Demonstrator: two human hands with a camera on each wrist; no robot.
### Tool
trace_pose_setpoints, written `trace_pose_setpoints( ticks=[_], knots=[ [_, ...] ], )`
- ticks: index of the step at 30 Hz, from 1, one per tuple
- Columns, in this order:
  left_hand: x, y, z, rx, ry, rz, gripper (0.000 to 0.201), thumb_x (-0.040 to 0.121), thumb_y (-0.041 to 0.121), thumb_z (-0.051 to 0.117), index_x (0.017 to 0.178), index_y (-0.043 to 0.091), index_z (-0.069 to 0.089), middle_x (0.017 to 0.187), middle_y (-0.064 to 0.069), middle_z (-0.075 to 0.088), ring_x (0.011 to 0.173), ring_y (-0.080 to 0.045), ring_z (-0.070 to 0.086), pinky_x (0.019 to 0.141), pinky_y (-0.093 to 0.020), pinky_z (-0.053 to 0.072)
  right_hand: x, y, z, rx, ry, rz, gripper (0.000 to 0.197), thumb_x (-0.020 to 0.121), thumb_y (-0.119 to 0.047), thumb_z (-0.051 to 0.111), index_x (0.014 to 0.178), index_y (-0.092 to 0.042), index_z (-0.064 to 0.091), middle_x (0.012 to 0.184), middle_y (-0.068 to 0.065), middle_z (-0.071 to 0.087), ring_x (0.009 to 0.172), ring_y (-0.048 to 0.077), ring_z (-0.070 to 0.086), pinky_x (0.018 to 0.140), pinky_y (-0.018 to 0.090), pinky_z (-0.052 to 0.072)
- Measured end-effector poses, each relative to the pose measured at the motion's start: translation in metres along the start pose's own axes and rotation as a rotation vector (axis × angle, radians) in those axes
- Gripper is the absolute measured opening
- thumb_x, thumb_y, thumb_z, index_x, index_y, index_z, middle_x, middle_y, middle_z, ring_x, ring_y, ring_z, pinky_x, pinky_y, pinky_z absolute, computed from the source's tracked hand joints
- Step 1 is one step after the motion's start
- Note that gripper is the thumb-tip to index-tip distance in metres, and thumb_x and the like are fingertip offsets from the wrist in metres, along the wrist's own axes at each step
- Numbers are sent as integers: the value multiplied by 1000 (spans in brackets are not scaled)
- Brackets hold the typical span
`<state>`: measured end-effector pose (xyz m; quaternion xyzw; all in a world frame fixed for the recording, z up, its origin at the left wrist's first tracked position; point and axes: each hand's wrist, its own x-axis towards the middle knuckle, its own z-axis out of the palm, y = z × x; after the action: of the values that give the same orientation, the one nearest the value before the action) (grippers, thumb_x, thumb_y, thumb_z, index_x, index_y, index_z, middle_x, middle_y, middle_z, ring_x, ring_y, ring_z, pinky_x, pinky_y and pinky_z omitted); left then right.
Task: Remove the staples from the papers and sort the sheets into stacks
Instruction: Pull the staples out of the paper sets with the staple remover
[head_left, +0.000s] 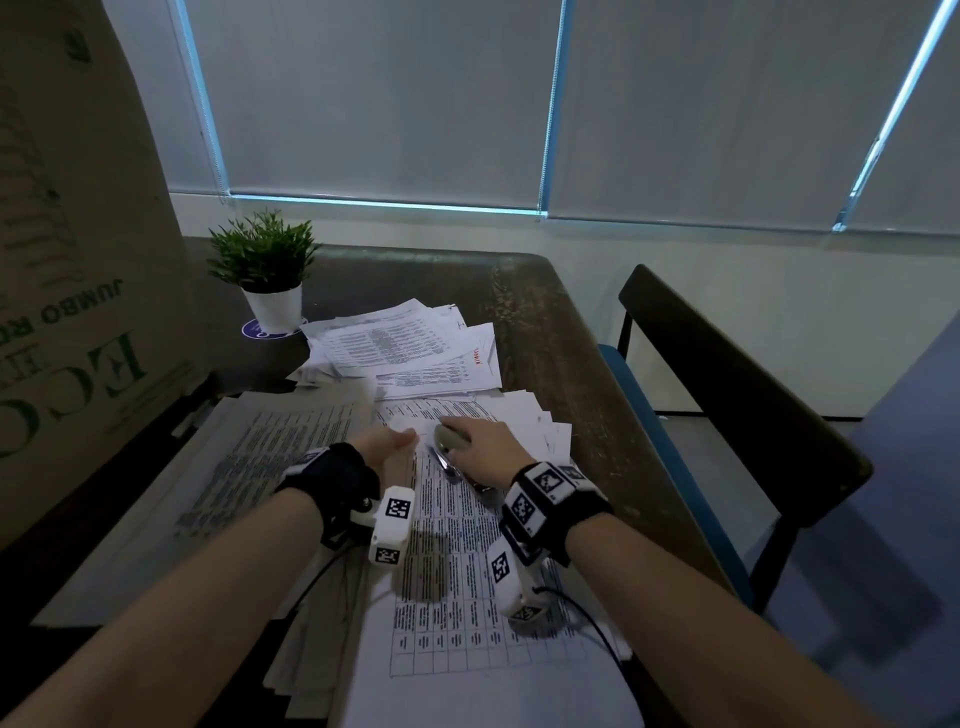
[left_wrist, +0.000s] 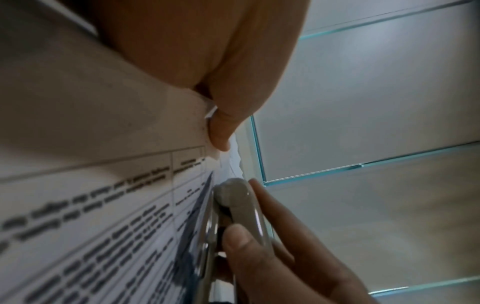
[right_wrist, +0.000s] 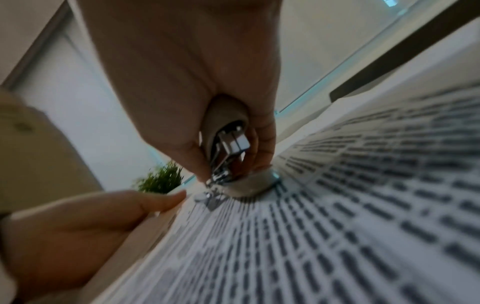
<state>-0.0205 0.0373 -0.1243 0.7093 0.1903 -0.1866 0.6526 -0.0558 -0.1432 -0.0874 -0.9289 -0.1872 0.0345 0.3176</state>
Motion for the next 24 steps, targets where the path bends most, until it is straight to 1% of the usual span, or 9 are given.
trace_pose_setpoints(
  ticks=[3, 6, 8, 10, 13, 16, 19, 22, 24],
  knots=[
    [3, -4, 0, 14, 76, 65, 37, 94, 13, 56, 124, -7, 50, 120, -24, 55, 112, -33, 54, 100, -41, 39, 7, -6, 10, -9, 19, -17, 17, 92, -8, 48, 103, -2, 60, 99, 17, 67, 92, 32, 60, 78, 38, 47],
    [0, -8, 1, 65, 71, 60, 47, 92, 8, 57, 133, -10, 42, 122, -28, 53, 112, -32, 49, 100, -45, 37, 18, -7, 20, -70, 41, -43, 14, 95, -16, 54, 84, -11, 47, 85, 15, 61, 80, 28, 55, 66, 34, 40],
    [4, -10, -2, 71, 85, 77, 48, 89, 6, 61, 132, -9, 44, 132, -31, 48, 117, -39, 51, 105, -50, 36, 27, -7, 27, -127, 46, -30, 14, 97, -24, 55, 91, -12, 51, 92, 17, 63, 84, 29, 56, 68, 33, 38],
    [12, -14, -5, 109, 104, 103, 46, 83, 8, 67, 124, -7, 52, 129, -30, 53, 118, -43, 52, 104, -53, 40, 36, -8, 34, -168, 36, 6, 25, 98, -28, 54, 116, -12, 54, 109, 20, 63, 101, 34, 58, 77, 36, 43],
    [18, -15, -8, 119, 104, 139, 27, 82, 5, 66, 108, 1, 60, 121, -26, 59, 112, -40, 58, 97, -52, 47, 46, -14, 43, -194, 12, 123, 44, 97, -27, 54, 139, -21, 42, 129, 21, 51, 121, 40, 48, 91, 44, 45],
    [18, -14, -7, 124, 65, 150, 14, 83, 6, 64, 96, 10, 60, 114, -24, 61, 105, -36, 61, 95, -53, 49, 54, -21, 42, -227, -10, 203, 52, 96, -22, 59, 144, -19, 36, 137, 20, 45, 129, 42, 43, 100, 46, 42],
    [14, -13, -4, 100, 52, 161, 15, 85, 5, 61, 101, 5, 61, 100, -17, 62, 96, -31, 61, 92, -50, 51, 60, -26, 40, -140, -16, 262, 52, 98, -30, 55, 144, -19, 35, 139, 22, 44, 127, 42, 46, 101, 46, 41],
    [8, -11, -1, 67, 60, 117, 18, 90, 2, 58, 105, -6, 55, 85, -16, 58, 75, -29, 58, 67, -33, 58, 61, -26, 36, 44, 35, 311, 47, 100, -29, 48, 144, -16, 34, 135, 23, 49, 121, 39, 52, 97, 44, 44],
    [9, -10, -3, 79, 71, 85, 33, 88, 1, 62, 116, -11, 52, 94, -24, 60, 78, -30, 58, 78, -38, 53, 58, -16, 30, 261, 136, 359, 46, 102, -18, 40, 147, -16, 29, 139, 17, 49, 119, 35, 54, 91, 37, 46]
  ],
)
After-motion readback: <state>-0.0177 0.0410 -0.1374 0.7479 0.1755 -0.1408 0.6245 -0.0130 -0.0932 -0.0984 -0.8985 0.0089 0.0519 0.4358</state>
